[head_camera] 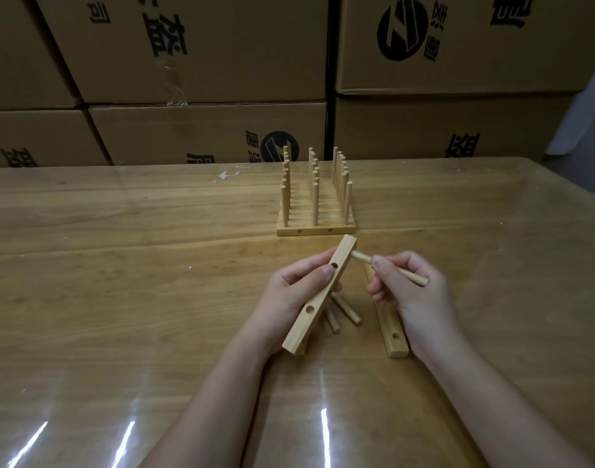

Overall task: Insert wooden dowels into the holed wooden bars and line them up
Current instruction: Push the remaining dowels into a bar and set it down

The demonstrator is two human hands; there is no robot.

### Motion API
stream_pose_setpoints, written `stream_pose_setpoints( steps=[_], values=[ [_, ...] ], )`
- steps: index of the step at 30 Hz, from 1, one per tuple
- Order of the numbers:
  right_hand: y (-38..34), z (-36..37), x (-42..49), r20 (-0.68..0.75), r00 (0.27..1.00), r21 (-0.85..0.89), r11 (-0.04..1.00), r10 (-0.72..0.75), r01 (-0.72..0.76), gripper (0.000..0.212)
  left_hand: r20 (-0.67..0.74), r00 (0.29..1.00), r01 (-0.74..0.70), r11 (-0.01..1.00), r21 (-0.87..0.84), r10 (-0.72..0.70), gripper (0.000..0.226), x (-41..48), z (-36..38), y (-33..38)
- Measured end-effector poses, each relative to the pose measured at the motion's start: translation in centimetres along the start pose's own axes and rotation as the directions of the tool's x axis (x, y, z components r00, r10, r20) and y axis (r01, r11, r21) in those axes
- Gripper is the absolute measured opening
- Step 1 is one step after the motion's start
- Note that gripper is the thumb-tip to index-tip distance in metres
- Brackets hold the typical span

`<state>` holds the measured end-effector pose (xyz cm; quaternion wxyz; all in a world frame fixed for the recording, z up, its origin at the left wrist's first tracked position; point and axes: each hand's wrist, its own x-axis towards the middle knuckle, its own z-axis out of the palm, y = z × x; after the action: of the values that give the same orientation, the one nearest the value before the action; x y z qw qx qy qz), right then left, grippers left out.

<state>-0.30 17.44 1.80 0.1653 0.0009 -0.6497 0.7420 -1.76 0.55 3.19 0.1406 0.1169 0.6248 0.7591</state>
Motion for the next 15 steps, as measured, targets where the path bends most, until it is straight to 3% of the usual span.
stream_pose_setpoints(
  steps=[5,8,12,15],
  values=[
    [-0.06,0.2,-0.21,0.038,0.999,0.027,1.0,0.012,-0.013,0.007,-0.02,1.0,0.004,1.0,0.002,-0.004,0.028,0.13,-0.24,0.15],
    [-0.24,0.37,-0.4,0.039,0.999,0.048,0.999,-0.014,0.012,0.024,-0.057,0.998,0.006,1.0,-0.02,-0.007,0.029,0.31,-0.27,0.24],
    [-0.55,0.07,-0.5,-0.086,0.972,-0.103,0.972,-0.219,0.21,0.019,-0.099,0.995,-0.004,0.998,-0.066,-0.003,0.023,0.39,-0.51,0.07],
    [-0.46,-0.13,-0.53,-0.084,0.939,-0.255,0.918,-0.333,0.303,0.013,-0.113,0.994,-0.005,0.999,-0.053,-0.001,0.027,0.37,-0.73,-0.01]
  ],
)
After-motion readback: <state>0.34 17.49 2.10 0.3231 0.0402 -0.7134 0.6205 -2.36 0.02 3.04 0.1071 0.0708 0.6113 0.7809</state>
